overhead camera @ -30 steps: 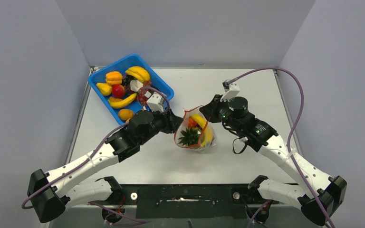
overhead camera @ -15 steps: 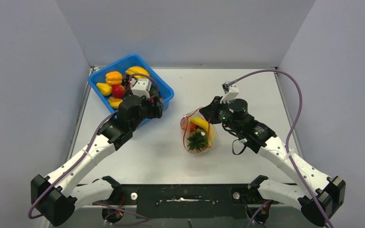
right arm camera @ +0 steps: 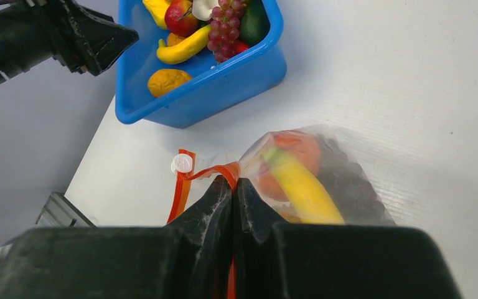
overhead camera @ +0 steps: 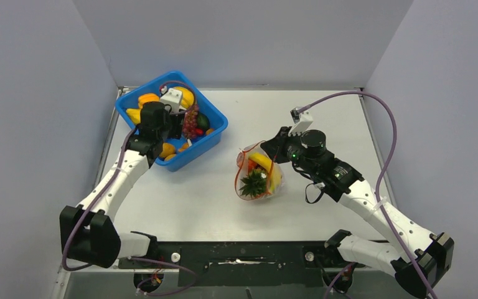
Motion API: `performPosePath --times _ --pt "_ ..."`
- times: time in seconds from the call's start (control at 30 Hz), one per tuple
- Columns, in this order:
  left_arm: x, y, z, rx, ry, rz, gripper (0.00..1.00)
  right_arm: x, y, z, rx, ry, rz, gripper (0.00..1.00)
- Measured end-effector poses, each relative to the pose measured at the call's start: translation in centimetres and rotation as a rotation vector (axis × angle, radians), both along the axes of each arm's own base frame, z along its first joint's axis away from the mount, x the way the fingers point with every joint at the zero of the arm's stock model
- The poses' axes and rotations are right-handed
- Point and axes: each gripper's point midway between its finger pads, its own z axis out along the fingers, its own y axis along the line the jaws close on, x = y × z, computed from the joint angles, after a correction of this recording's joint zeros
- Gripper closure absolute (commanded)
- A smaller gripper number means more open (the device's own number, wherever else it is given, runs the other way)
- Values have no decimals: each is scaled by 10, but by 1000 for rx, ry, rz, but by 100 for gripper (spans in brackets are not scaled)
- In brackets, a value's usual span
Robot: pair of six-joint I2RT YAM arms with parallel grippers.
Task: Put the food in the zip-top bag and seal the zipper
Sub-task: Pick up the fake fruit from the bin.
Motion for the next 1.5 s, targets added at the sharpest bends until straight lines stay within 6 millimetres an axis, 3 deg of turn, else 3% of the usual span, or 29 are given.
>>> performPosePath --times 0.2,0.4,0.83,1.17,1.37,1.5 --pt "29 38 -25 87 108 -20 44 0 -1 1 3 0 2 100" --pt "43 56 -63 118 227 -79 44 0 0 1 5 2 8 100" --pt "64 58 -132 193 380 -200 41 7 -3 -2 -24 -2 0 100" --pt "92 59 -158 248 413 -260 40 19 -4 -3 -51 -2 -11 100" --pt "93 60 -175 270 446 -280 41 23 -5 -2 -56 -3 -17 100" --pt "93 61 -179 283 443 -292 48 23 -5 -2 -54 -2 -17 100"
